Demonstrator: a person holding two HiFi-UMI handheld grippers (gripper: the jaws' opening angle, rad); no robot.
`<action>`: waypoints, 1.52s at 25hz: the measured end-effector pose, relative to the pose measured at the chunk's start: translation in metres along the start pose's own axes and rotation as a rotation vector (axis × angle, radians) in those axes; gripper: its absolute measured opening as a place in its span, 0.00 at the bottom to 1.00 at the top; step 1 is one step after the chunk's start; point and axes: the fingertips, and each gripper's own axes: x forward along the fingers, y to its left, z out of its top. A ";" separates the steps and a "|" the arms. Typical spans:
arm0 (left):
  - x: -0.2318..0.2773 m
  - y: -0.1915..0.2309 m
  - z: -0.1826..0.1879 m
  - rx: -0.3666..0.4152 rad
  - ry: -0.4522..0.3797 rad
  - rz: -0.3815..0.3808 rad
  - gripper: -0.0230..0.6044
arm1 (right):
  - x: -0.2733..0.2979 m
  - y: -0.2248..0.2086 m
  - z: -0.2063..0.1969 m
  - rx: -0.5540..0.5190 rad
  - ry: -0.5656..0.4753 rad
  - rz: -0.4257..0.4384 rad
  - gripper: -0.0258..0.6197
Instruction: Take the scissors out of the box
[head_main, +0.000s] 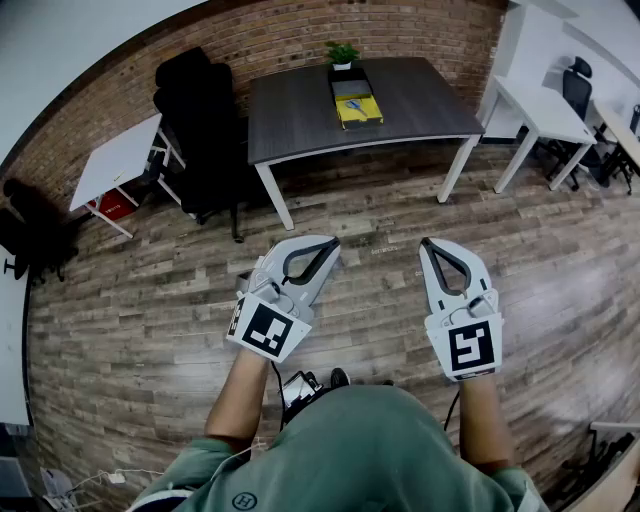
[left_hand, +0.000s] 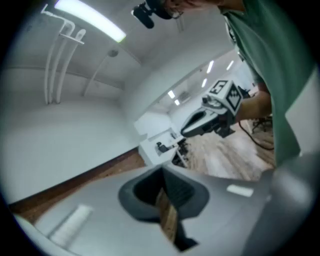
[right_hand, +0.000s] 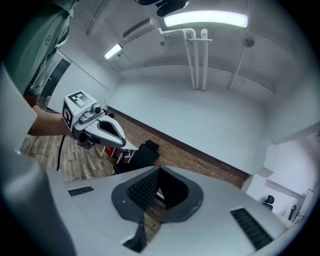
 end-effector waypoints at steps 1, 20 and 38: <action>0.001 0.001 -0.001 0.000 0.000 -0.001 0.04 | 0.001 -0.001 0.000 0.000 0.000 -0.003 0.05; 0.007 0.020 -0.031 -0.015 -0.010 -0.032 0.04 | 0.032 0.002 -0.001 0.056 -0.025 -0.024 0.05; 0.027 0.055 -0.061 -0.044 -0.035 -0.052 0.04 | 0.077 -0.012 -0.004 0.075 0.006 -0.050 0.05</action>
